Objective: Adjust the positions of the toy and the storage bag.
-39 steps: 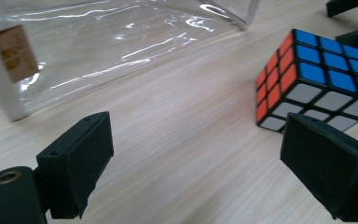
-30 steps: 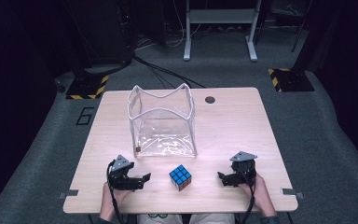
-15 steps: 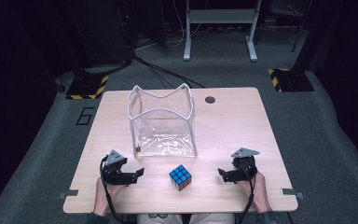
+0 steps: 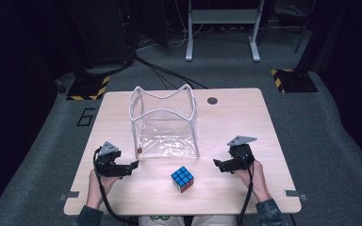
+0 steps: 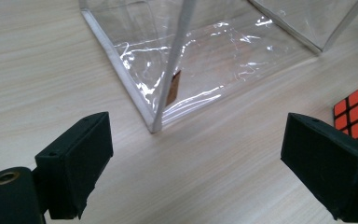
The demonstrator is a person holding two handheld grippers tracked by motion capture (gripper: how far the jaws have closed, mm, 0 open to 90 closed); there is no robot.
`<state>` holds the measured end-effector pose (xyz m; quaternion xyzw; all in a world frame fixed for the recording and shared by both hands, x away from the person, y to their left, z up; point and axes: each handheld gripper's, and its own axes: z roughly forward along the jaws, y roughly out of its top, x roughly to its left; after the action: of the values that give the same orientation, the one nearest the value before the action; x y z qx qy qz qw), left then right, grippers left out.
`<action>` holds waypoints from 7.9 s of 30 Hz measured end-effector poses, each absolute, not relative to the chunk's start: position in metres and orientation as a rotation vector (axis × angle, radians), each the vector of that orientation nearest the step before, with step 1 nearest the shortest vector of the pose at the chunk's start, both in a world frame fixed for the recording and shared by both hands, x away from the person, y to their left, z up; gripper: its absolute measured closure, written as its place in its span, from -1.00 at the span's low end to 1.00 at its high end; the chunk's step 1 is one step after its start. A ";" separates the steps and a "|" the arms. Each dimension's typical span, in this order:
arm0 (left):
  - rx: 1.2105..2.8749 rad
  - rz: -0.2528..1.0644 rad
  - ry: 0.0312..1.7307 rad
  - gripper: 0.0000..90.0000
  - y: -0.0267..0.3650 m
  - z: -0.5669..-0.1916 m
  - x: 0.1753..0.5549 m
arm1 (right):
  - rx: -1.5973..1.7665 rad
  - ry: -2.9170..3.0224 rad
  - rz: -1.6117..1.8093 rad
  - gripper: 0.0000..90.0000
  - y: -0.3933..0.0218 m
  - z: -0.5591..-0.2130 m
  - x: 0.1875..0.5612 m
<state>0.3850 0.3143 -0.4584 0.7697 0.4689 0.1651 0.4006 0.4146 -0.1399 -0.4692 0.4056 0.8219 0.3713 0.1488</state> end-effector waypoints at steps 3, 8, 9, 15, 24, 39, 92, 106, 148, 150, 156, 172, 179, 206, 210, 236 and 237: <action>1.928 0.415 1.204 -0.80 0.321 -0.453 0.391 | 1.153 2.368 1.083 -0.87 -0.137 -0.461 0.420; 1.909 0.404 1.236 -0.80 0.328 -0.446 0.398 | 1.157 2.366 1.116 -0.86 -0.134 -0.447 0.428; 1.910 0.409 1.237 -0.80 0.329 -0.445 0.399 | 1.154 2.370 1.123 -0.86 -0.133 -0.444 0.430; 1.895 0.418 1.267 -0.80 0.334 -0.436 0.406 | 1.141 2.375 1.137 -0.85 -0.128 -0.431 0.440; 1.890 0.425 1.288 -0.79 0.341 -0.421 0.422 | 1.138 2.378 1.132 -0.84 -0.119 -0.416 0.454; 1.878 0.439 1.305 -0.79 0.350 -0.386 0.453 | 1.125 2.380 1.137 -0.81 -0.107 -0.380 0.478; 1.976 0.392 1.258 -0.10 0.295 -0.332 0.533 | 1.200 2.338 1.047 -0.34 -0.041 -0.328 0.552; 2.051 0.429 1.278 0.79 0.301 -0.342 0.530 | 1.268 2.330 1.017 0.68 -0.047 -0.335 0.552; 2.098 0.491 1.177 0.92 0.248 -0.335 0.540 | 1.372 2.127 1.000 0.93 -0.112 -0.327 0.551; 2.106 0.489 1.180 0.92 0.247 -0.336 0.540 | 1.374 2.126 1.000 0.93 -0.113 -0.329 0.552; 2.108 0.484 1.197 0.92 0.245 -0.341 0.544 | 1.396 2.128 0.984 0.93 -0.116 -0.338 0.556; 2.118 0.499 1.195 0.42 0.242 -0.335 0.541 | 1.357 2.136 1.013 0.60 -0.112 -0.334 0.555; 2.059 0.498 1.223 -0.24 0.252 -0.328 0.537 | 1.341 2.110 1.028 0.15 -0.114 -0.326 0.547; 1.941 0.506 1.196 -0.75 0.302 -0.334 0.469 | 1.270 2.143 1.086 -0.68 -0.149 -0.342 0.485; 1.938 0.511 1.204 -0.84 0.309 -0.344 0.459 | 1.231 2.163 1.084 -0.70 -0.151 -0.354 0.472; 2.020 0.414 1.322 -0.93 0.334 -0.461 0.426 | 1.184 2.279 1.011 -0.91 -0.153 -0.470 0.412; 2.023 0.404 1.322 -0.94 0.335 -0.466 0.424 | 1.185 2.281 1.019 -0.91 -0.153 -0.475 0.410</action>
<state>0.4243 0.3345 -0.4661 0.7767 0.5078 0.1552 0.3388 0.4104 -0.1527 -0.4753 0.4209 0.8104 0.3620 0.1874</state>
